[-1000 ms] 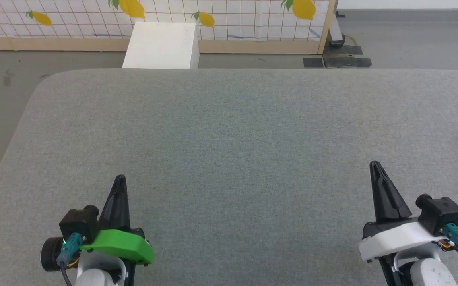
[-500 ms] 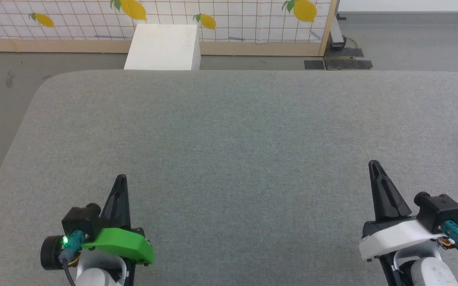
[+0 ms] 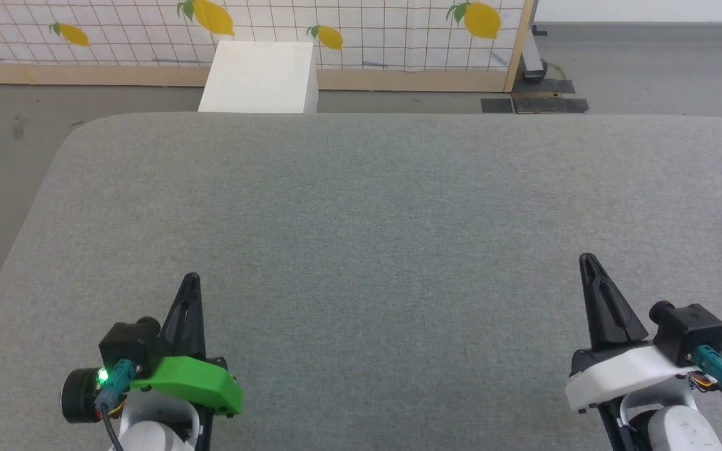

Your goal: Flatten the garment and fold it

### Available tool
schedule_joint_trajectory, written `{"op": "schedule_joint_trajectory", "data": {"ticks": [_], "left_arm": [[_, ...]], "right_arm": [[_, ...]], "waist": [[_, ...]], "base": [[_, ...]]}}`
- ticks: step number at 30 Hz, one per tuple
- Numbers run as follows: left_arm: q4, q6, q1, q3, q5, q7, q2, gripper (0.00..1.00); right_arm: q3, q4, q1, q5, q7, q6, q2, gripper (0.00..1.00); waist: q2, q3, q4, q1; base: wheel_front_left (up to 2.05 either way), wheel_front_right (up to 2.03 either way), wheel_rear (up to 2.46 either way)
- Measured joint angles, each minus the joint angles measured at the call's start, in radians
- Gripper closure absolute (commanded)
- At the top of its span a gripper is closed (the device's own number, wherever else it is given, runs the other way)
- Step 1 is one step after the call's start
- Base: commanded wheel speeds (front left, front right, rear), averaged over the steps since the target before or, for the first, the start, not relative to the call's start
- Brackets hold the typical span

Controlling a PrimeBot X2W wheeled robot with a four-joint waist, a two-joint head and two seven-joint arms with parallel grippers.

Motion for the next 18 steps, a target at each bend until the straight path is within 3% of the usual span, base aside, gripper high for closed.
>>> {"op": "schedule_joint_trajectory", "data": {"ticks": [18], "left_arm": [[-0.025, 0.007, 0.013, 0.002, 0.022, 0.039, -0.003, 1.00]], "right_arm": [[0.000, -0.022, 0.013, -0.025, 0.037, 0.000, 0.000, 1.00]], "waist": [[0.0000, -0.008, 0.005, 0.0000]], "base": [[0.00, 0.00, 0.00]]}}
